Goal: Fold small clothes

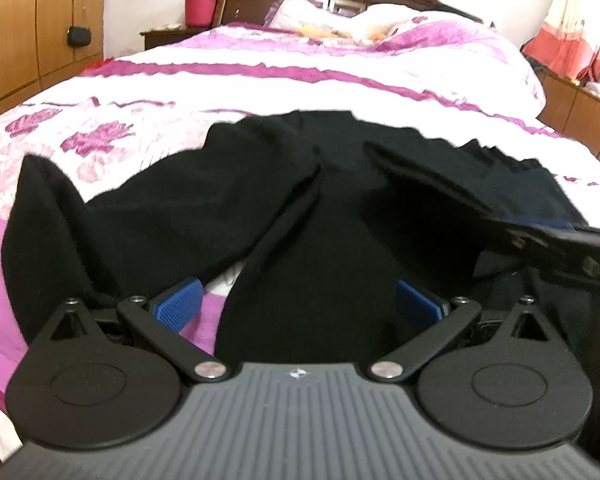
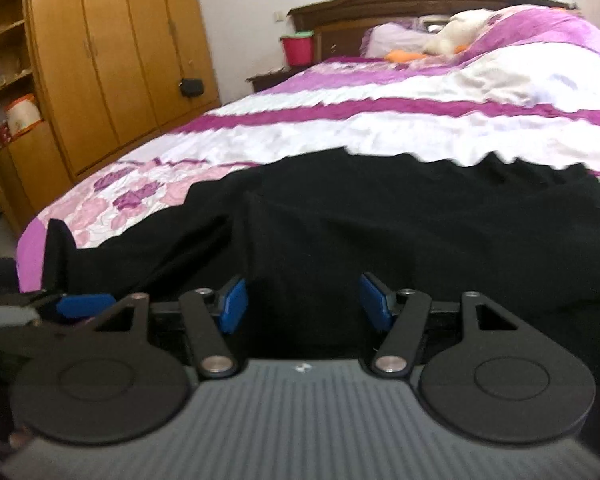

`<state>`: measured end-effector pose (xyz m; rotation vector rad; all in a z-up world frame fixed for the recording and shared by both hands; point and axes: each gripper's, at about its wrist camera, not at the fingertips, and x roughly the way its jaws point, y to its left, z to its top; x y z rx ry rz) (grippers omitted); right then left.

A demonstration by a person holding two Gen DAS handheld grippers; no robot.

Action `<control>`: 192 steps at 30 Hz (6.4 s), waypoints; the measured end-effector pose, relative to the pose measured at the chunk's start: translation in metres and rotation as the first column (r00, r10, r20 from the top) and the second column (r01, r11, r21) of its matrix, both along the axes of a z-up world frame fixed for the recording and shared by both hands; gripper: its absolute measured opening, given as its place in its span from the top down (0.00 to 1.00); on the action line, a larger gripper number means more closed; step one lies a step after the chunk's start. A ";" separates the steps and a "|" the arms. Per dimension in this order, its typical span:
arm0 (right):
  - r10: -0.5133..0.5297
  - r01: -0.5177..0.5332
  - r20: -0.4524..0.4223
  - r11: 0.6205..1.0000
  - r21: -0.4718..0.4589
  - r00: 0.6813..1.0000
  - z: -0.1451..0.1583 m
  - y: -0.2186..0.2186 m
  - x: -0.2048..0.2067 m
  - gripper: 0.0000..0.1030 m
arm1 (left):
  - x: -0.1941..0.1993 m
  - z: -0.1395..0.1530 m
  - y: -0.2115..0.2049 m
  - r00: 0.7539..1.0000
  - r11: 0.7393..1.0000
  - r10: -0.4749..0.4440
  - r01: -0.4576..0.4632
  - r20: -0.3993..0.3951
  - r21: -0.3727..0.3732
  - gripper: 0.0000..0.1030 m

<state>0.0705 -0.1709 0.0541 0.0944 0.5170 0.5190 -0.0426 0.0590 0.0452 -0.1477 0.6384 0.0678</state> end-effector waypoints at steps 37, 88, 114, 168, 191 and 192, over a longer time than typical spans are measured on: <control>-0.401 0.395 -0.019 0.909 -0.131 0.916 -0.056 -0.134 0.033 0.37 | 0.100 0.001 -0.049 0.994 0.998 0.010 -0.017 0.113 0.059 0.93; -0.288 0.273 -0.092 0.950 -0.150 0.953 -0.052 -0.082 -0.044 0.33 | -0.039 -0.015 0.096 0.902 0.903 0.424 -0.428 0.078 0.037 0.23; -0.293 0.283 -0.093 0.953 -0.108 0.952 -0.055 -0.088 -0.045 0.33 | -0.009 0.098 0.194 0.806 0.897 0.433 -0.429 0.404 -0.106 0.87; -0.330 0.325 -0.116 0.944 -0.064 0.937 -0.046 -0.101 -0.050 0.33 | 0.048 0.014 -0.111 0.948 0.947 -0.317 0.314 0.040 0.073 0.26; -0.357 0.353 -0.093 0.934 -0.059 0.929 -0.018 -0.095 -0.048 0.33 | 0.014 0.035 -0.009 0.995 1.000 -0.008 0.005 0.096 0.028 0.20; -0.359 0.355 -0.092 0.933 -0.056 0.929 -0.016 -0.095 -0.046 0.33 | 0.014 0.034 -0.006 0.996 1.000 -0.001 -0.001 0.094 0.030 0.20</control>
